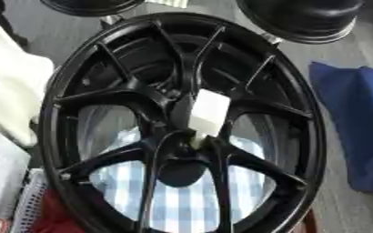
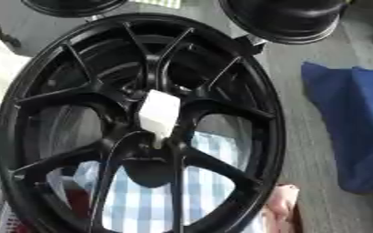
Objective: Pull the pin out of the wheel hub.
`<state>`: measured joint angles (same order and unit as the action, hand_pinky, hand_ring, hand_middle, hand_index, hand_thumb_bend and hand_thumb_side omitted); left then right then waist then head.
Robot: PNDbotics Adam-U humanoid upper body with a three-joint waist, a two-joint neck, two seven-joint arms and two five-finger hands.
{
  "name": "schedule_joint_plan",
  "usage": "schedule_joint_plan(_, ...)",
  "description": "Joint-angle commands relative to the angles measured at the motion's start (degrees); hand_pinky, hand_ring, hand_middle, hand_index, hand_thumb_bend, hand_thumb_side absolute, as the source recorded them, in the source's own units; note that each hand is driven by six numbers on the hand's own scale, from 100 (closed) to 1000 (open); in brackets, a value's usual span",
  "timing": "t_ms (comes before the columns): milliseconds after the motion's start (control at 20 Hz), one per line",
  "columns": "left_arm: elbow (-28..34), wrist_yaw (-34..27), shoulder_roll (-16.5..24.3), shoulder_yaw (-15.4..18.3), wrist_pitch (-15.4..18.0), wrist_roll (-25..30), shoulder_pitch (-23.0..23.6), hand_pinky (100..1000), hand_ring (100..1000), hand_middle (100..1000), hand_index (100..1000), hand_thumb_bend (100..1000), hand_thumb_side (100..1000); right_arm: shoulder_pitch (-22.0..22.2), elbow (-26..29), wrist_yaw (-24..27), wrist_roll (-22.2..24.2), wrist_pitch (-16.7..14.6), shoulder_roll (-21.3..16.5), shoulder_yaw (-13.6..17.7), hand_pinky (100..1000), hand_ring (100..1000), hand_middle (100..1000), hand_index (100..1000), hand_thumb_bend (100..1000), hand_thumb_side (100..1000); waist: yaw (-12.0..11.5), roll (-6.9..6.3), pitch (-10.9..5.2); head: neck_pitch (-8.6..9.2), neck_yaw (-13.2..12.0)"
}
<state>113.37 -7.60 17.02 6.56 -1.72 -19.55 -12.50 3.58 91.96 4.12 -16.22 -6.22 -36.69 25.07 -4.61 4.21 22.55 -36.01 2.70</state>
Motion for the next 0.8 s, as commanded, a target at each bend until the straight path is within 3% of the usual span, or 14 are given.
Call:
schedule_joint_plan(50, 1.2, -0.2, 0.3, 0.4, 0.2, -0.2, -0.1, 642, 704, 628, 728, 106, 760, -0.2, 1.7, 1.2, -2.2, 0.5, -0.4, 0.7, 923, 967, 841, 842, 100, 222, 0.2, -0.17, -1.44, -0.09, -0.2)
schedule_joint_plan(350, 1.2, -0.2, 0.2, 0.4, 0.0, 0.0, 0.0, 643, 704, 627, 727, 107, 762, -0.4, 2.8, 0.5, -5.2, 4.1, 0.6, 0.6, 927, 975, 829, 825, 100, 205, 0.3, -0.08, -1.34, -0.02, -0.2)
schedule_joint_plan(400, 1.2, -0.2, 0.2, 0.4, -0.1, 0.0, 0.0, 643, 704, 627, 727, 110, 764, -0.5, 2.9, 0.8, -5.1, 4.4, 0.6, 0.2, 940, 1000, 865, 887, 100, 483, 0.3, -0.02, -1.34, 0.00, -0.2)
schedule_joint_plan(450, 1.2, -0.2, 0.1, 0.4, -0.1, 0.1, -0.1, 643, 704, 627, 727, 110, 764, -0.5, 3.3, 1.5, -3.8, 4.2, 0.7, -0.4, 950, 1000, 875, 910, 100, 545, 0.3, 0.02, -1.34, 0.01, -0.1)
schedule_joint_plan(600, 1.2, -0.1, 0.2, 0.4, -0.1, 0.2, -0.1, 644, 704, 626, 726, 108, 762, -0.4, 3.3, 5.7, -0.4, 5.0, 0.8, -0.7, 944, 1000, 861, 919, 100, 538, 0.4, 0.11, -1.38, 0.07, -0.3)
schedule_joint_plan(750, 1.2, -0.1, 0.2, 0.4, -0.1, 0.1, -0.1, 644, 704, 626, 726, 107, 762, -0.5, 3.0, 7.7, -1.1, 6.3, 0.5, -0.4, 943, 1000, 857, 915, 100, 534, 0.5, 0.15, -1.38, 0.07, -0.3)
schedule_joint_plan(800, 1.2, 0.0, 0.3, 0.4, -0.1, 0.2, 0.0, 644, 704, 625, 725, 106, 762, -0.3, 2.2, 7.3, -3.4, 8.1, 0.4, 0.2, 923, 959, 797, 842, 100, 199, 0.6, 0.17, -1.34, 0.12, -0.4)
